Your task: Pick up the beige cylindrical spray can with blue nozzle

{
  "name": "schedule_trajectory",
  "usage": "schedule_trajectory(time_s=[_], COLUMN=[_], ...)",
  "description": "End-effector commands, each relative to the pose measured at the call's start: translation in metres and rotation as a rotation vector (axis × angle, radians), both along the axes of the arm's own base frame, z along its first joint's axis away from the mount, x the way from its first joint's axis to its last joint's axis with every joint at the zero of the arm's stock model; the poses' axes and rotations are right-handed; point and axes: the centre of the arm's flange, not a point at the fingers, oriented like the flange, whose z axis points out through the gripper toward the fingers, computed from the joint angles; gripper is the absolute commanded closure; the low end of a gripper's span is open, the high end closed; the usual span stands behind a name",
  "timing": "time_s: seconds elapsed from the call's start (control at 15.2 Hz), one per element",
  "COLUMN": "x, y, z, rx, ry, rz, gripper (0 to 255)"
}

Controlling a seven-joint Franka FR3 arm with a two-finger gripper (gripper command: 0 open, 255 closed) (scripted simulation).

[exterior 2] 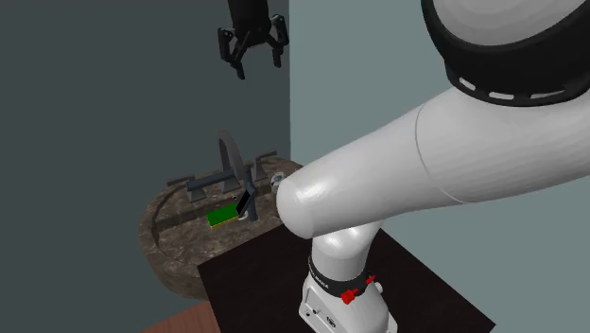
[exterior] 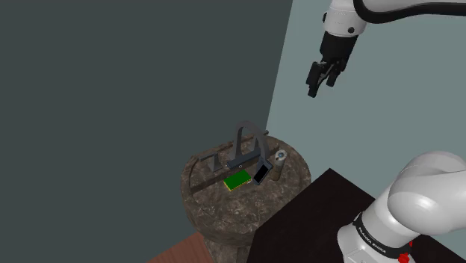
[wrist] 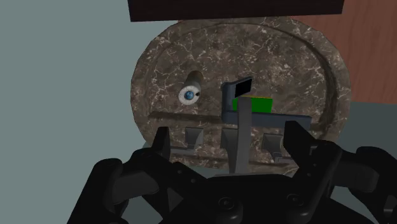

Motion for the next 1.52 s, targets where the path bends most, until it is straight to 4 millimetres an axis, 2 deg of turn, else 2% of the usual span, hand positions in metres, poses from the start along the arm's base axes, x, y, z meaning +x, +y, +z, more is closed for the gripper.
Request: schedule_trajectory(time_s=[0.0, 0.73, 1.45], x=[0.0, 0.083, 0.149], y=[0.0, -0.031, -0.061], z=[0.0, -0.127, -0.263], rx=[0.0, -0.005, -0.01], ry=[0.0, 0.13, 0.259], rz=[0.0, 0.03, 0.059], gripper=[0, 0, 0])
